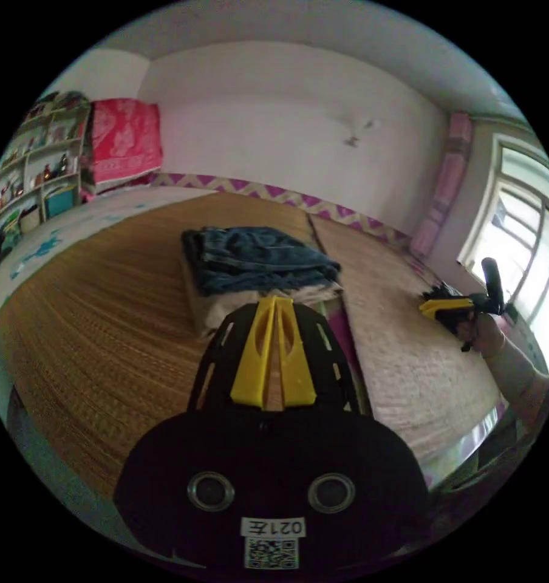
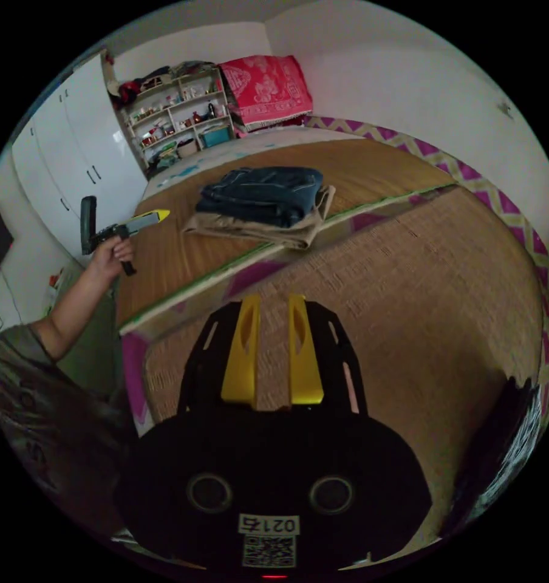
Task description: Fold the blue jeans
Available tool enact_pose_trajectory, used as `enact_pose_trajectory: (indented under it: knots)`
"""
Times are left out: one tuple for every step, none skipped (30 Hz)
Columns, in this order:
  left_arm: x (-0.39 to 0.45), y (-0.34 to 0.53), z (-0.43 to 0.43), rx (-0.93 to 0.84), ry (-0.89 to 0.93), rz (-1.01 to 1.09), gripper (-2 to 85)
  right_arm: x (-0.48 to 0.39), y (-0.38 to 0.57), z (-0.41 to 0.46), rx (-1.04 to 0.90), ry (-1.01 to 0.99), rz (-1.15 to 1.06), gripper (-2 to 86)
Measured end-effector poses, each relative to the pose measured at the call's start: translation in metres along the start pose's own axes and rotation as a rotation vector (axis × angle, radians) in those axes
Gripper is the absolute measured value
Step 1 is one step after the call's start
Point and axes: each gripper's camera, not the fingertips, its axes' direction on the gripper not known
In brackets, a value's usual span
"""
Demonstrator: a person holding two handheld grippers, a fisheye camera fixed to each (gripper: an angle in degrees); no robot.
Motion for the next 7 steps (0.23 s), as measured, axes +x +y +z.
enact_pose_trajectory:
  knots:
    - [0.018,0.013,-0.005,-0.007,0.014,-0.001,-0.9,-0.008,0.033,-0.013,0.033,-0.005,0.003,4.4]
    - [0.026,0.019,-0.007,-0.012,0.027,-0.01,-0.9,-0.011,0.048,-0.019,0.045,-0.006,0.01,3.8]
    - [0.039,0.031,-0.01,-0.025,0.047,-0.035,-0.9,-0.018,0.078,-0.029,0.066,0.003,0.016,3.3]
    - [0.051,0.042,-0.011,-0.059,0.058,-0.082,-0.9,-0.024,0.107,-0.036,0.064,0.022,0.026,3.3]
    - [0.057,0.047,-0.012,-0.079,0.059,-0.1,-0.9,-0.027,0.12,-0.039,0.056,0.034,0.036,3.6]
    - [0.073,0.056,-0.011,-0.116,0.059,-0.108,-0.9,-0.033,0.146,-0.043,0.032,0.061,0.058,4.9]
    - [0.091,0.065,-0.01,-0.147,0.071,-0.086,-0.8,-0.038,0.17,-0.049,0.006,0.086,0.086,7.1]
